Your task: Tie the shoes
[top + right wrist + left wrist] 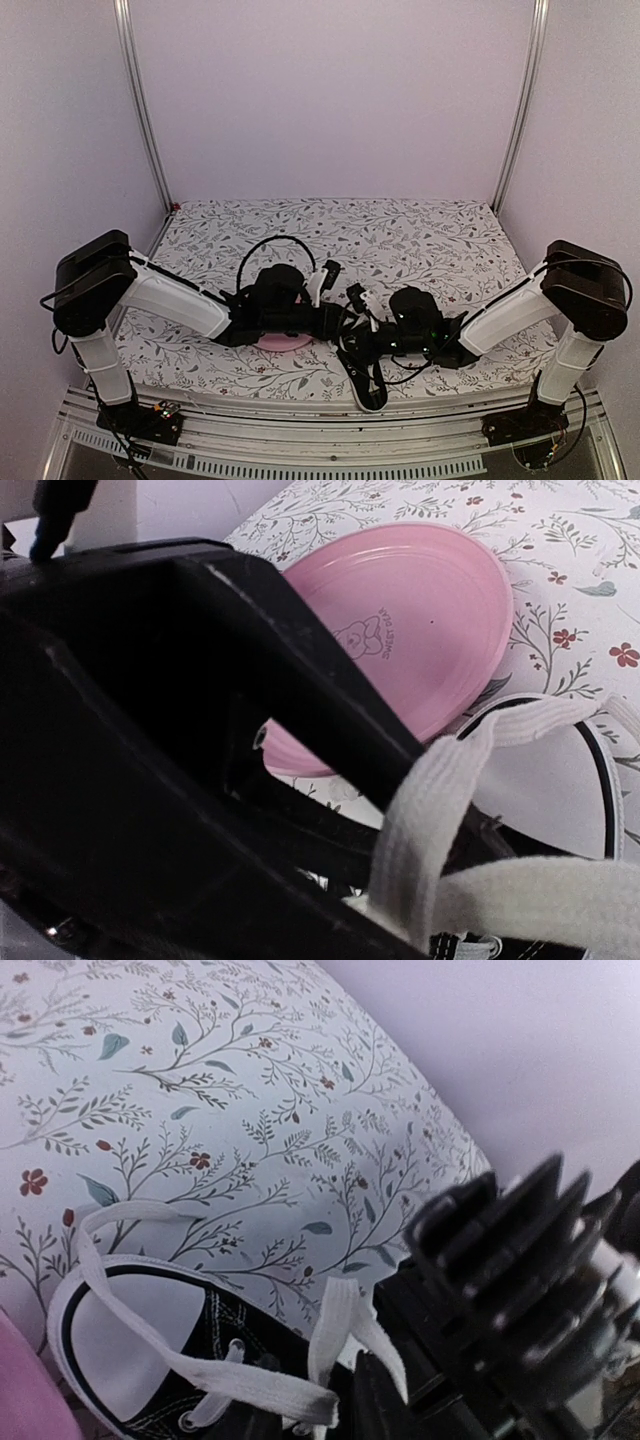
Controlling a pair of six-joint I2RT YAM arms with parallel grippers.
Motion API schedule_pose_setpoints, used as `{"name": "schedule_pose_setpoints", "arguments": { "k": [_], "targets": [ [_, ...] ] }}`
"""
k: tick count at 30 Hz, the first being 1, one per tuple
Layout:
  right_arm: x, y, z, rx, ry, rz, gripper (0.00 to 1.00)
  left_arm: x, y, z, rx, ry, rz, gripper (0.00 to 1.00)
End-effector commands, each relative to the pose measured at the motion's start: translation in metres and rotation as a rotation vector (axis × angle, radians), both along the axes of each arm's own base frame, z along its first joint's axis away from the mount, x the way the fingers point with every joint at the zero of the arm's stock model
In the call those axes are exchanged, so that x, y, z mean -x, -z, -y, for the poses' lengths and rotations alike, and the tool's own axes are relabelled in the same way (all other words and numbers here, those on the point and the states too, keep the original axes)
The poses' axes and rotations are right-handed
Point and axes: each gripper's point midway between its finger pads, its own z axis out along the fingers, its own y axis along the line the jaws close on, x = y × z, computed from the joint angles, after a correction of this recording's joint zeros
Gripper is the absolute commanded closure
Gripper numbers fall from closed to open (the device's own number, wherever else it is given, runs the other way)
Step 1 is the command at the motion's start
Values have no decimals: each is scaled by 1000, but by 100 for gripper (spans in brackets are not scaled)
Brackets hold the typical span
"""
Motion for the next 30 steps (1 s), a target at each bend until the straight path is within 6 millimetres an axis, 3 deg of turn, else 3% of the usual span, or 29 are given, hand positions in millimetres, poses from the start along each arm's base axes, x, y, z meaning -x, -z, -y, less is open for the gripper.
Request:
{"name": "schedule_pose_setpoints", "arguments": {
  "k": [1,7,15,18,24,30],
  "targets": [
    [-4,-18,2,-97,-3,-9,98,9,-6,-11,-8,18,9,60],
    [-5,-26,8,-133,-3,-22,98,23,-4,-28,-30,51,34,39],
    [-6,-25,8,-144,-10,-43,98,45,12,-44,-51,125,56,34],
    [-6,-25,9,-146,-12,-47,98,47,18,-43,-71,139,86,38],
    [-6,-26,8,-150,-16,-53,98,41,24,-35,-112,135,155,55],
    [-6,-27,9,-154,-15,-57,98,36,28,-24,-139,126,192,62]
  ]
}}
